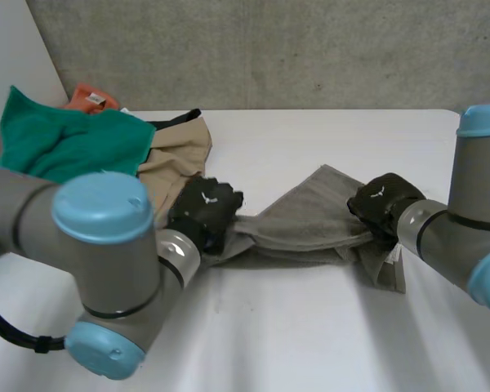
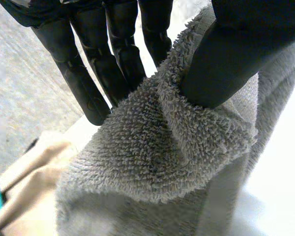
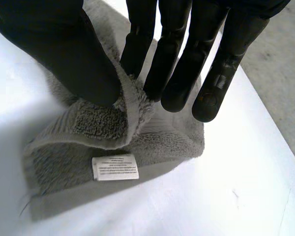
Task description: Fold the laundry.
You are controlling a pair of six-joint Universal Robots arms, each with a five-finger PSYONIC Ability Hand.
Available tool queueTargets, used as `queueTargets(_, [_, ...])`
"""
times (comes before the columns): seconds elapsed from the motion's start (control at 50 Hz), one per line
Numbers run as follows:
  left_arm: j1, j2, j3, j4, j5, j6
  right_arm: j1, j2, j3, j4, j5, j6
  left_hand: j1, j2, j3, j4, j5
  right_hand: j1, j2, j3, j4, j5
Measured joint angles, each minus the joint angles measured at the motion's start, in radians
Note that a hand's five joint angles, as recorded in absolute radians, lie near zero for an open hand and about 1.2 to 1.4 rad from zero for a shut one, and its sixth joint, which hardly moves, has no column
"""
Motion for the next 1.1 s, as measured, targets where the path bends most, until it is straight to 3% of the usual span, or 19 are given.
queueTargets(0.1, [0.044,0.027,0.053,-0.082,0.052,-0.016,0.002,0.001,-0.019,0.007,-0.029,-0.018,0.0,0.0,0.0,0.0,0.0,0.0,0.0,0.0,0.0,0.0])
queueTargets(0.22, [0.079,-0.041,0.145,-0.136,0.097,-0.033,-0.005,0.066,-0.045,-0.062,-0.054,0.119,0.0,0.0,0.0,0.0,0.0,-0.021,-0.034,-0.049,-0.041,-0.032])
queueTargets(0.3, [0.085,-0.099,0.201,-0.144,0.101,-0.039,-0.026,0.101,-0.054,-0.084,-0.074,0.269,0.0,0.003,0.005,0.001,0.0,-0.449,-0.548,-0.57,-0.563,-0.545])
queueTargets(0.44, [0.084,-0.126,0.215,-0.146,0.097,-0.04,-0.084,0.106,-0.042,-0.083,-0.13,0.452,0.0,0.004,0.006,0.004,0.0,-0.642,-0.758,-0.8,-0.806,-0.792])
queueTargets(0.7, [0.082,-0.113,0.195,-0.175,0.097,-0.041,-0.218,0.097,-0.008,-0.079,-0.182,0.651,-0.002,0.004,0.006,0.004,0.0,-0.642,-0.758,-0.8,-0.807,-0.792])
queueTargets(0.78, [0.085,-0.107,0.182,-0.193,0.099,-0.042,-0.262,0.101,-0.004,-0.073,-0.236,0.725,-0.002,0.005,0.01,0.004,0.0,-0.642,-0.758,-0.8,-0.807,-0.792])
queueTargets(1.0, [0.095,-0.11,0.171,-0.193,0.104,-0.042,-0.265,0.194,-0.06,-0.033,-0.343,0.781,-0.002,0.005,0.01,0.004,0.0,-0.581,-0.724,-0.728,-0.731,-0.713])
queueTargets(1.02, [0.098,-0.111,0.175,-0.192,0.105,-0.042,-0.264,0.203,-0.071,-0.029,-0.345,0.785,-0.002,0.005,0.01,0.004,0.0,-0.545,-0.67,-0.69,-0.692,-0.678])
queueTargets(1.04, [0.102,-0.115,0.182,-0.19,0.105,-0.041,-0.26,0.218,-0.091,-0.026,-0.348,0.79,-0.002,0.005,0.01,0.004,0.0,-0.299,-0.389,-0.41,-0.413,-0.408])
queueTargets(1.06, [0.104,-0.116,0.186,-0.189,0.105,-0.041,-0.258,0.222,-0.1,-0.025,-0.349,0.791,-0.002,0.005,0.01,0.004,0.0,-0.284,-0.37,-0.392,-0.394,-0.39])
queueTargets(1.08, [0.109,-0.122,0.2,-0.185,0.106,-0.039,-0.253,0.233,-0.122,-0.024,-0.349,0.793,-0.002,0.005,0.01,0.004,0.0,-0.09,-0.111,-0.155,-0.153,-0.152])
queueTargets(1.1, [0.113,-0.129,0.216,-0.181,0.106,-0.037,-0.248,0.24,-0.142,-0.024,-0.348,0.791,-0.002,0.005,0.01,0.004,0.0,-0.016,-0.022,-0.051,-0.048,-0.045])
